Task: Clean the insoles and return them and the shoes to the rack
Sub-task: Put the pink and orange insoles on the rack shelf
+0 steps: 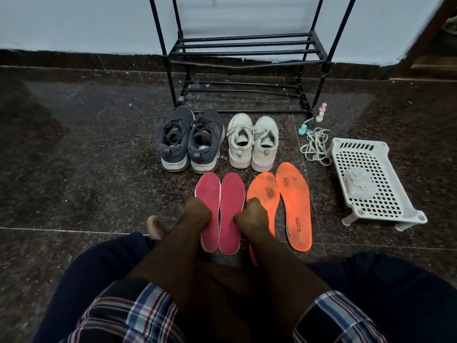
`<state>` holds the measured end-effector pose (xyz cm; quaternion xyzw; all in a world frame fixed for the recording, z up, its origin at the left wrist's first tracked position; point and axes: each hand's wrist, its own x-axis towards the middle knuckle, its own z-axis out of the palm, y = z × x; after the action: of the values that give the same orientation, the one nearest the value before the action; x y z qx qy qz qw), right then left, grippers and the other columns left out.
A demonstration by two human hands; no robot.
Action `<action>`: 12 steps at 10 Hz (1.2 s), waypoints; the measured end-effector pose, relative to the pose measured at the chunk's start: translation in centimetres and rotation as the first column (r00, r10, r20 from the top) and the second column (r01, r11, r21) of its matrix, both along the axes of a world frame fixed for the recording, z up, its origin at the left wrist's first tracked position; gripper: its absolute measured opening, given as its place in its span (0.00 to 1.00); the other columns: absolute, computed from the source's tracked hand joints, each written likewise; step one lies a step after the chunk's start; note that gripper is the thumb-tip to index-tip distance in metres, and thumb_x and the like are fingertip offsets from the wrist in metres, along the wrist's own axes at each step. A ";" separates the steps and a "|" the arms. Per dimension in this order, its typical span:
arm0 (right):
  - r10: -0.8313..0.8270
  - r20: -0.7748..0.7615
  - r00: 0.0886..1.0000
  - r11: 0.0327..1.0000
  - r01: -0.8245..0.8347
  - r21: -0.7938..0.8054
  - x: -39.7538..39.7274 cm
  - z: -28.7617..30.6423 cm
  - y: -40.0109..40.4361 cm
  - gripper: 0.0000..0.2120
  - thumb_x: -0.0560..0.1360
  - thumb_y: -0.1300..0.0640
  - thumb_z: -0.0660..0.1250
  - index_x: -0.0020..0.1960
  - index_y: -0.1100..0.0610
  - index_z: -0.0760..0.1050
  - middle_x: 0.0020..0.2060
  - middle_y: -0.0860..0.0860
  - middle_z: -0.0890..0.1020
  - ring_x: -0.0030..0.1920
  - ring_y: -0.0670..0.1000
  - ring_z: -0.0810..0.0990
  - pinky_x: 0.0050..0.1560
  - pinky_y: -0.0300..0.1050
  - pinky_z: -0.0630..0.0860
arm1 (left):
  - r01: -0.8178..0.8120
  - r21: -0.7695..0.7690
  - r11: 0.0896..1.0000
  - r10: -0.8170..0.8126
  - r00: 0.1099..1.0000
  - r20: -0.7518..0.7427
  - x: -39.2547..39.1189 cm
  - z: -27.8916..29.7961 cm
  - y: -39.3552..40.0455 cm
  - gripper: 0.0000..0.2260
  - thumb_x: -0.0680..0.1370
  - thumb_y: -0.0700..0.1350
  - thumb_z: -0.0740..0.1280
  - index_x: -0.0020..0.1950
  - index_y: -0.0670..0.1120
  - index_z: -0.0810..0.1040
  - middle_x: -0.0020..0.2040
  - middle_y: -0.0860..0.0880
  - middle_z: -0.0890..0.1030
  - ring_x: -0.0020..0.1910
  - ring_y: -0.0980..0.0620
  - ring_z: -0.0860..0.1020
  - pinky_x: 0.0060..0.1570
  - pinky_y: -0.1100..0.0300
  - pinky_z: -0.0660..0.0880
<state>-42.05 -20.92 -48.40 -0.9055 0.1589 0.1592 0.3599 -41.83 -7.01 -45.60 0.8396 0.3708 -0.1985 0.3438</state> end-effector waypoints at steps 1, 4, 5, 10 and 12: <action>-0.019 0.011 1.000 0.995 0.018 0.103 0.1 0.2 -0.1 0.09 0.66 0.59 0.68 0.46 0.57 0.77 0.43 0.55 0.83 0.45 0.58 0.81 0.43 0.48 0.77 | 0.037 -0.038 0.999 -0.036 0.999 0.028 -0.2 0.1 0.2 0.17 0.83 0.40 0.60 0.71 0.39 0.73 0.68 0.41 0.77 0.67 0.43 0.76 0.57 0.58 0.75; -0.173 -0.002 0.985 0.902 0.160 0.402 0.9 1.1 -2.7 0.07 0.66 0.62 0.68 0.42 0.54 0.77 0.37 0.52 0.84 0.40 0.54 0.84 0.44 0.54 0.82 | 0.054 -0.150 0.987 -0.037 0.993 0.110 -0.7 0.2 0.1 0.09 0.75 0.35 0.66 0.53 0.43 0.80 0.56 0.38 0.82 0.53 0.39 0.82 0.49 0.44 0.82; -0.244 0.006 0.970 0.830 0.206 0.518 1.1 2.6 -4.1 0.08 0.70 0.64 0.69 0.47 0.55 0.78 0.40 0.55 0.85 0.38 0.54 0.83 0.39 0.52 0.81 | -0.049 -0.350 0.935 0.123 0.974 0.192 -1.3 1.6 -0.4 0.09 0.77 0.32 0.67 0.46 0.47 0.78 0.45 0.41 0.82 0.39 0.44 0.81 0.30 0.50 0.81; -0.154 -0.131 0.979 0.420 0.185 0.889 1.1 14.7 -3.6 0.19 0.72 0.72 0.60 0.56 0.54 0.79 0.44 0.54 0.83 0.44 0.54 0.80 0.54 0.59 0.78 | 0.097 -0.877 0.471 0.340 0.897 0.282 -1.2 10.9 0.8 0.21 0.78 0.29 0.55 0.65 0.45 0.76 0.51 0.42 0.83 0.44 0.44 0.82 0.35 0.49 0.81; -0.198 -0.077 0.977 0.354 0.145 0.924 3.5 17.7 -2.6 0.19 0.74 0.74 0.59 0.60 0.61 0.77 0.44 0.56 0.83 0.43 0.54 0.80 0.43 0.51 0.83 | 0.157 -0.850 0.503 0.367 0.851 0.374 1.7 13.1 2.3 0.25 0.75 0.24 0.55 0.67 0.41 0.75 0.55 0.39 0.83 0.47 0.44 0.82 0.37 0.53 0.81</action>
<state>-38.60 -23.51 -30.66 -0.5308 0.1275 0.1606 0.8223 -40.12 -4.69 -32.48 0.5520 0.1704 -0.1027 0.8097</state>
